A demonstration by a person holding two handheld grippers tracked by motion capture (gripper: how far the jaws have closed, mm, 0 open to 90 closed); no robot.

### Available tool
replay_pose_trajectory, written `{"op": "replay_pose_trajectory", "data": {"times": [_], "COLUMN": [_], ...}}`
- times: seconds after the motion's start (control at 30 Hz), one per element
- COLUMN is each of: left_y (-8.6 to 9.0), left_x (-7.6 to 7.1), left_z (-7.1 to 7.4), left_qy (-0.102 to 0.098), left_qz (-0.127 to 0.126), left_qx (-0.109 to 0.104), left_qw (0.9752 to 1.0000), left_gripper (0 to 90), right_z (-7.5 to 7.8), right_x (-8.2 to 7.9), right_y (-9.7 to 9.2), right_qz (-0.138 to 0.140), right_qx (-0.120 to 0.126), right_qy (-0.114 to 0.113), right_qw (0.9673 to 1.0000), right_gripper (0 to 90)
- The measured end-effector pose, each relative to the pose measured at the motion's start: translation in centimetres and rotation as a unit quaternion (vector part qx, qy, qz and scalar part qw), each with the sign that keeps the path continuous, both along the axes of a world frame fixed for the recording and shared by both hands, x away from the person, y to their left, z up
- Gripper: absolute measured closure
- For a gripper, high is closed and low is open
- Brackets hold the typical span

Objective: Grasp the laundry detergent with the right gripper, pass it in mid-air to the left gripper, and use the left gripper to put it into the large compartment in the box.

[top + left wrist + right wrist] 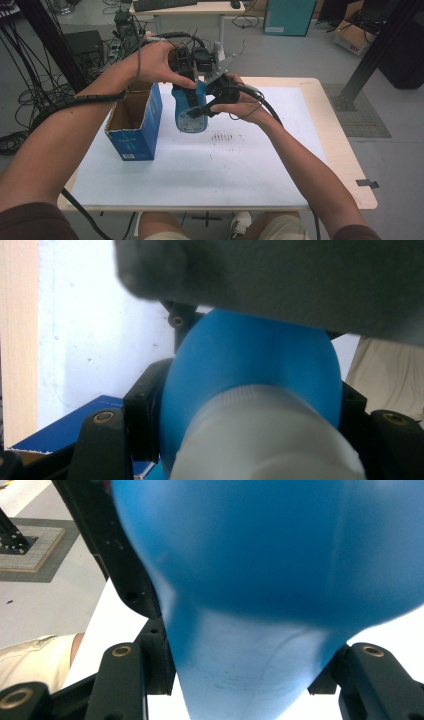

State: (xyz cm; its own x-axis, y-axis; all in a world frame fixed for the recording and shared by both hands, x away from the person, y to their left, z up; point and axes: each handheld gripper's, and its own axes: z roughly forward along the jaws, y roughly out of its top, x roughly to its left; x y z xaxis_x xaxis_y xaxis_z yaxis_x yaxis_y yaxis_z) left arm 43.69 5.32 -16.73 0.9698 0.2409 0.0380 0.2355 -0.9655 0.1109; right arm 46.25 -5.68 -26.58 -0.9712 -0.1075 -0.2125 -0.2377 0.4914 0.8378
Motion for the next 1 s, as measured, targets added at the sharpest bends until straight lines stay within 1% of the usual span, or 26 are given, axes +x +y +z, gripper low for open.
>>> {"op": "replay_pose_trajectory", "data": {"times": [0.13,0.23,0.27,0.3,0.33,0.43,0.57,0.77,0.8,0.83,0.9,0.93,0.97,1.0], "left_y": [-0.09,-0.14,-0.21,-0.22,-0.25,-0.31,-0.32,-0.39,-0.41,-0.43,-0.45,-0.42,-0.45,-0.47], "left_x": [-0.01,0.03,0.03,0.01,0.03,0.03,0.07,0.12,0.18,0.23,0.23,0.81,0.82,0.81], "left_z": [0.03,0.00,-0.04,-0.09,-0.12,-0.19,-0.38,-0.46,-0.48,-0.51,-0.55,-0.21,-0.19,-0.19], "left_qy": [0.000,-0.004,0.000,-0.003,0.000,-0.001,0.000,0.001,0.000,0.004,0.002,0.001,0.006,0.006], "left_qz": [0.002,0.000,0.001,-0.001,0.000,-0.001,0.000,0.000,0.000,0.000,-0.001,-0.043,-0.041,-0.040], "left_qx": [0.002,0.005,0.007,0.007,0.008,0.010,0.008,0.010,0.014,0.013,0.014,0.050,0.050,0.049], "left_qw": [1.0000,1.0000,1.0000,1.0000,1.0000,0.9999,1.0000,0.9999,0.9999,0.9999,0.9999,0.9978,0.9979,0.9980], "left_gripper": [35.6,35.6,35.6,35.7,35.8,35.9,36.1,36.2,36.2,36.2,36.3,36.3,36.3,36.3], "right_z": [0.03,-0.02,-0.06,-0.09,-0.13,-0.26,-0.45,-0.62,-0.67,-0.70,-0.74,-0.83,-0.85,-0.77], "right_x": [-0.04,0.03,0.01,-0.04,-0.07,-0.11,-0.03,0.08,0.12,0.14,0.13,0.10,0.12,-0.26], "right_y": [-0.08,-0.15,-0.16,-0.19,-0.21,-0.24,-0.25,-0.23,-0.24,-0.24,-0.24,-0.28,-0.30,-0.40], "right_qz": [-0.003,-0.001,-0.001,-0.003,-0.004,-0.005,-0.002,0.001,0.002,0.002,0.003,0.002,0.003,-0.013], "right_qx": [0.000,0.002,0.002,0.001,0.000,0.000,0.001,0.005,0.006,0.007,0.007,0.006,0.006,-0.003], "right_qy": [0.003,-0.001,0.000,0.003,0.005,0.007,0.007,0.008,0.007,0.008,0.012,0.014,0.013,0.034], "right_qw": [1.0000,1.0000,1.0000,1.0000,1.0000,1.0000,1.0000,1.0000,1.0000,0.9999,0.9999,0.9999,0.9999,0.9993], "right_gripper": [44.0,43.9,43.9,43.9,43.9,43.8,43.7,43.5,43.4,43.4,43.3,43.3,43.3,43.2]}}
